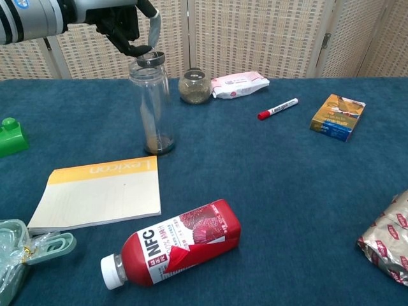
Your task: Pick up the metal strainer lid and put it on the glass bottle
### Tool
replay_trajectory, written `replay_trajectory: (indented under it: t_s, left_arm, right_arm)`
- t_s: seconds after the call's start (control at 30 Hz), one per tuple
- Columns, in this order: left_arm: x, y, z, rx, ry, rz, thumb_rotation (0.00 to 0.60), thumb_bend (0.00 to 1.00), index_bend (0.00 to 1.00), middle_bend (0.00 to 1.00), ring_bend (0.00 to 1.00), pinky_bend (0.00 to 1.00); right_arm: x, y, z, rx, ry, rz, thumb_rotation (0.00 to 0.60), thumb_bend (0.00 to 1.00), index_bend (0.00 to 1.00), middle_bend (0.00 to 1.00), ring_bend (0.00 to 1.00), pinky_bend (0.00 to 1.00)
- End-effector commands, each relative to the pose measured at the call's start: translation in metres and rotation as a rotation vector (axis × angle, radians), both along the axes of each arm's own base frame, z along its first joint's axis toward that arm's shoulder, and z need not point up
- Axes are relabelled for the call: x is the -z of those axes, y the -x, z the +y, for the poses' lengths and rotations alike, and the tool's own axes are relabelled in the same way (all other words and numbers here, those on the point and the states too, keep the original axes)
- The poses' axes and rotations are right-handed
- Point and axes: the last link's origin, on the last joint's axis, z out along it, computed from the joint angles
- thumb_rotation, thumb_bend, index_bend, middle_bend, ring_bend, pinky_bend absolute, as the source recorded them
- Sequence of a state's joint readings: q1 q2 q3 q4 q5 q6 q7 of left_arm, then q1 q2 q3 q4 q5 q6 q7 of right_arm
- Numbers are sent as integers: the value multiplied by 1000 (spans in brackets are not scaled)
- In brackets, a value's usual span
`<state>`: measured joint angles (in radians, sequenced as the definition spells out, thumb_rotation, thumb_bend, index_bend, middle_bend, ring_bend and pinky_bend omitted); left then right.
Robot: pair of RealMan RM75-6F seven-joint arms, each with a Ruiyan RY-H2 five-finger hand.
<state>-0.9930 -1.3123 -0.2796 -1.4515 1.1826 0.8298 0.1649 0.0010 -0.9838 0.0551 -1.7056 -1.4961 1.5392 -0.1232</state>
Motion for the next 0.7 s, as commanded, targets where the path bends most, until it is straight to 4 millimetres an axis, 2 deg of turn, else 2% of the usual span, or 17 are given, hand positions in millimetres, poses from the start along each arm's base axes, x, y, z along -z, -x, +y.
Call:
replay_trajectory:
  t_s: [0.03,0.7]
  left_arm:
    - [2,0,0,-3,0,6,600,436,567,1000,1000,870]
    - [4,5,0,-2,-20,55,600,436,557,1000,1000,870]
  right_arm:
    - [0,1,0,1,3,-1,600,478,272,292,191,290]
    - [-1,3,1,3,6,-5,600,478,272,292,191,290]
